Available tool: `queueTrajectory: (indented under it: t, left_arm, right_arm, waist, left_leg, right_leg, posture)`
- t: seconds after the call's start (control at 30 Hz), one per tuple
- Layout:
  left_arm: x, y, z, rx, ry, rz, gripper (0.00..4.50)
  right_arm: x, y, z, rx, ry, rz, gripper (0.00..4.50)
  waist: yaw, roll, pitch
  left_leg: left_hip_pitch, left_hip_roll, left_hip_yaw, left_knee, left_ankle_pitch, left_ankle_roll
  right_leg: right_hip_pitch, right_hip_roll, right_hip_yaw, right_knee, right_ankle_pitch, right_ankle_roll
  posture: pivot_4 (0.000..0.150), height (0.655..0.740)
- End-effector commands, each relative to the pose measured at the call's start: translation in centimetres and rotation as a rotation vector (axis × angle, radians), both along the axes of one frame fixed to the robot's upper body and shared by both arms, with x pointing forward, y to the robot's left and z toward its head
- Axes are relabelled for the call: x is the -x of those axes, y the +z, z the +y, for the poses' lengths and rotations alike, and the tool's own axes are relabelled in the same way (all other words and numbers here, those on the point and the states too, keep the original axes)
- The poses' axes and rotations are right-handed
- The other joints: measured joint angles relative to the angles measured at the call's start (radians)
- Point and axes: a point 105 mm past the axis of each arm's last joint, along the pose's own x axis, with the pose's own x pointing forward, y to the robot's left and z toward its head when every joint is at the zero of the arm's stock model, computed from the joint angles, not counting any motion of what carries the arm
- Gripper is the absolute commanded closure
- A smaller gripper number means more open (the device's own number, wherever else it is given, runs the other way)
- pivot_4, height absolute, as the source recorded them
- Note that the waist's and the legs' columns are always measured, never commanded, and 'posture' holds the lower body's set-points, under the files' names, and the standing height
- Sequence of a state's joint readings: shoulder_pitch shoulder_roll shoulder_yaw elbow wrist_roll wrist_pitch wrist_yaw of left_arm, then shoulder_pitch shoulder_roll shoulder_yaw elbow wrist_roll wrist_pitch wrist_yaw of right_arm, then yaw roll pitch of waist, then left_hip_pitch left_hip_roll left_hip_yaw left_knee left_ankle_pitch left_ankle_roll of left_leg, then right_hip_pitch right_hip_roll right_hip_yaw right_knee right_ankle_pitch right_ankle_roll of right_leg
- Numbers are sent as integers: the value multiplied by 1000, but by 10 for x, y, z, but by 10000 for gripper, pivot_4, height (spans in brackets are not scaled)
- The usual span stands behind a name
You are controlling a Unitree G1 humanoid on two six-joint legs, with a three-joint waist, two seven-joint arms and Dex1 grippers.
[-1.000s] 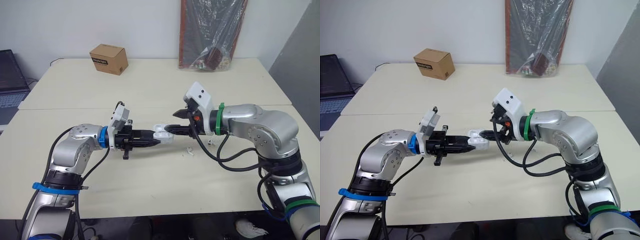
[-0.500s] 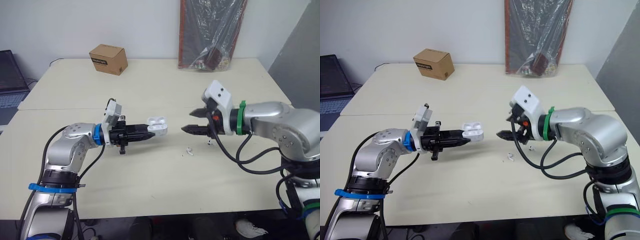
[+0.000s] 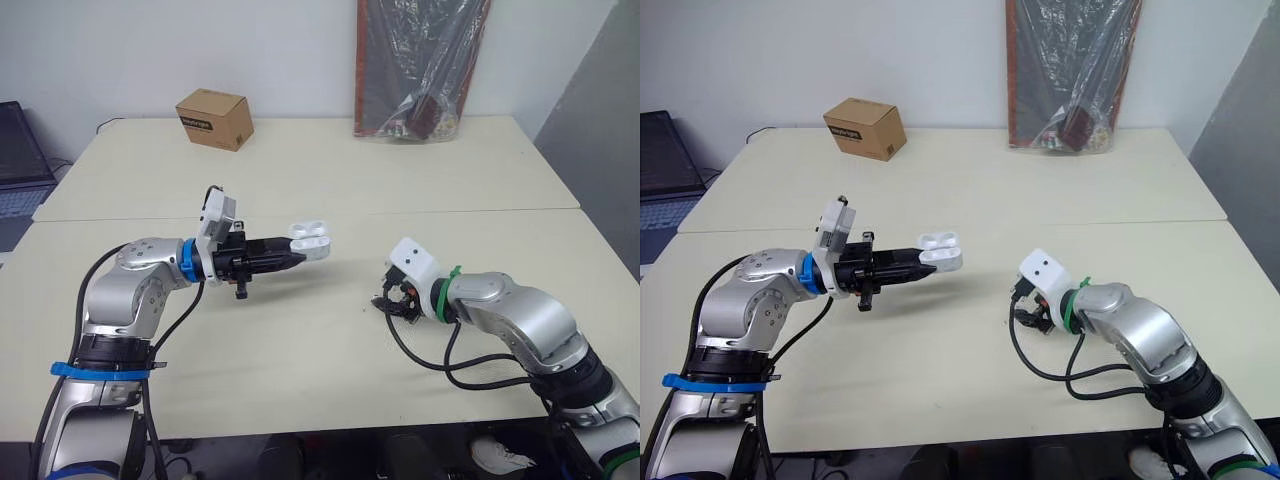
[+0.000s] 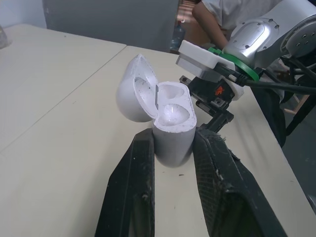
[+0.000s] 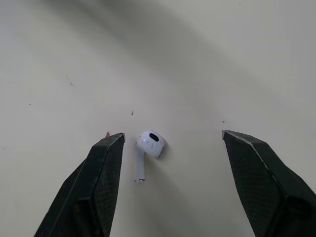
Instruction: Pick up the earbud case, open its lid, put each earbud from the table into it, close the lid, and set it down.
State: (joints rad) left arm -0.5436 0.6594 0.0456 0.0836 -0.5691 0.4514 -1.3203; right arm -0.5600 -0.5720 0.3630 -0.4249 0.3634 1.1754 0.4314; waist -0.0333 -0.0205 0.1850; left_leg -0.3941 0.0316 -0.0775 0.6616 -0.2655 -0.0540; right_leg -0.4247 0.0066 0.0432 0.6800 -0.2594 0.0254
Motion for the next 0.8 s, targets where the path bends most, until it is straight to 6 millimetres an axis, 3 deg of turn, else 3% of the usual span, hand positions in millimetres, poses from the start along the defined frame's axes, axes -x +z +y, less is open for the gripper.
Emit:
queueTrajectory:
  t: [0.03,0.8]
  left_arm:
    - [4,9,-1,0,-13,-39,37097]
    - [5,4,-1,-3,-14,-32,37097]
  right_arm:
    - [1,5,3,-12,-6,-24,12228]
    - [5,-10,7,-18,-42,36,12228]
  waist:
    - [0,0,0]
    - [0,0,0]
  left_leg:
    - [0,0,0,0,0,0]
    - [0,0,0,0,0,0]
  right_leg:
    - [0,0,0,0,0,0]
    - [0,0,0,0,0,0]
  posture:
    - [1500,7400]
    - [1500,7400]
